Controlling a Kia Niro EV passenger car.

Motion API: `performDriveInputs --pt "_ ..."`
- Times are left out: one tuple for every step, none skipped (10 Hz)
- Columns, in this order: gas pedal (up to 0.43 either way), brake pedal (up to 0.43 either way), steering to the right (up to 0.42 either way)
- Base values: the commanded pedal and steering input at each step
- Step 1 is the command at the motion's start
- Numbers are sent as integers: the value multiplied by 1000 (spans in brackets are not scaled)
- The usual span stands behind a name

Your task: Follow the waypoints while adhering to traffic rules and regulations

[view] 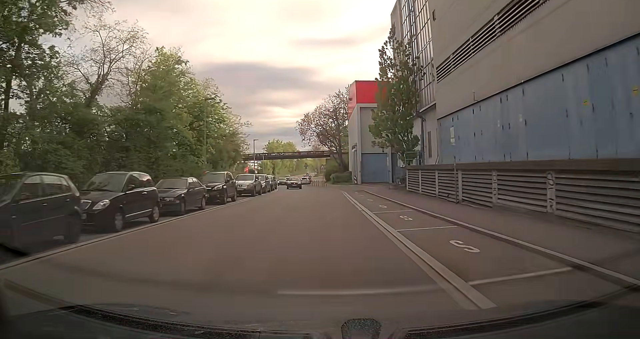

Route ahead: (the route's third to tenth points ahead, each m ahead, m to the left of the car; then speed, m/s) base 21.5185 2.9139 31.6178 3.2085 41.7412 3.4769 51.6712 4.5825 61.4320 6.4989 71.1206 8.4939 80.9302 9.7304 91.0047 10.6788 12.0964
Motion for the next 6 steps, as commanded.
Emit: performDriveInputs --pt "28 0 -4" --pt "20 0 -4" --pt "20 0 -4" --pt "20 0 -4" --pt "8 0 -3" --pt "8 0 -3"
